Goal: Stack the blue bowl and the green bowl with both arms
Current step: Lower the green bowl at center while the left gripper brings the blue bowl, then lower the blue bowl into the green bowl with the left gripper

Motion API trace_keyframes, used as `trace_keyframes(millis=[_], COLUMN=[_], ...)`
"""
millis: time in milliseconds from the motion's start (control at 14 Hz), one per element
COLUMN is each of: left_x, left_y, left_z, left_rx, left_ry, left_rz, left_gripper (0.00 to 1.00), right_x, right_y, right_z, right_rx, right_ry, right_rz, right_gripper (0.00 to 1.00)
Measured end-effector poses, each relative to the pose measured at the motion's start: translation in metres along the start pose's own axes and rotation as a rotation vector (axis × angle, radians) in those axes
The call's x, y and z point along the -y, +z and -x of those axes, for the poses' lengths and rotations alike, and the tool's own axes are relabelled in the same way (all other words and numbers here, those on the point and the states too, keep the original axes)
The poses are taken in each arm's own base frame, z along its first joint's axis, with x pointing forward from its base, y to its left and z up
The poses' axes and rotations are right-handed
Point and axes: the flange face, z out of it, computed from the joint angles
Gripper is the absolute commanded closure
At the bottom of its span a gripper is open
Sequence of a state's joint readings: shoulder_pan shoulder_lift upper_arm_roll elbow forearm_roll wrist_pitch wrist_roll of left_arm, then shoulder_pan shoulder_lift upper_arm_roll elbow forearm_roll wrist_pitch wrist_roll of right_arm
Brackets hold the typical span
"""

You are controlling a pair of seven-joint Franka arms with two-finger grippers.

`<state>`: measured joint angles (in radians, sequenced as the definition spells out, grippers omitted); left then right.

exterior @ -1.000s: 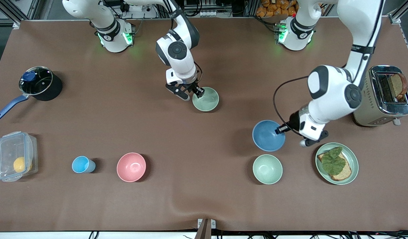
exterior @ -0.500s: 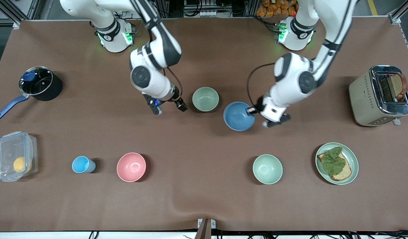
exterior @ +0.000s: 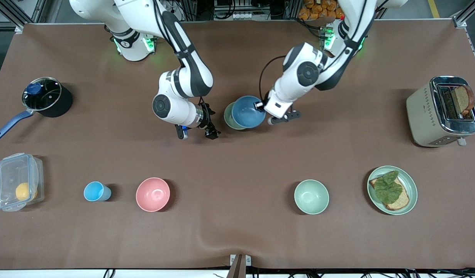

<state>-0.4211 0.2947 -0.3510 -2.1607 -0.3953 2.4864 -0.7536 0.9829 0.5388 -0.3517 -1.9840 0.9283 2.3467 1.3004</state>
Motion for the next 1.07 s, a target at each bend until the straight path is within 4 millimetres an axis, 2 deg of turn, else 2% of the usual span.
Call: trace_keyframes(millis=[214, 714, 929, 1000, 1071], left_x=[0.002, -0.001, -0.003, -0.006, -0.009], left_y=[0.007, 0.042, 0.049, 0.052, 0.056], left_z=[0.004, 0.010, 0.010, 0.009, 0.009], left_rx=[0.009, 0.000, 0.004, 0.007, 0.012], left_ry=[-0.003, 0.000, 0.000, 0.001, -0.002], left_rz=[-0.012, -0.005, -0.003, -0.002, -0.001], left_gripper=[1.00, 1.00, 1.00, 0.93, 0.39], right_x=[-0.003, -0.003, -0.003, -0.003, -0.003], right_y=[0.011, 0.011, 0.011, 0.011, 0.011], right_z=[0.004, 0.007, 0.007, 0.007, 0.007], right_rx=[-0.008, 0.036, 0.037, 0.037, 0.037], right_ry=[-0.001, 0.043, 0.038, 0.037, 0.036], right_rz=[-0.006, -0.020, -0.020, -0.020, -0.020], right_gripper=[0.00, 0.00, 0.00, 0.00, 0.00])
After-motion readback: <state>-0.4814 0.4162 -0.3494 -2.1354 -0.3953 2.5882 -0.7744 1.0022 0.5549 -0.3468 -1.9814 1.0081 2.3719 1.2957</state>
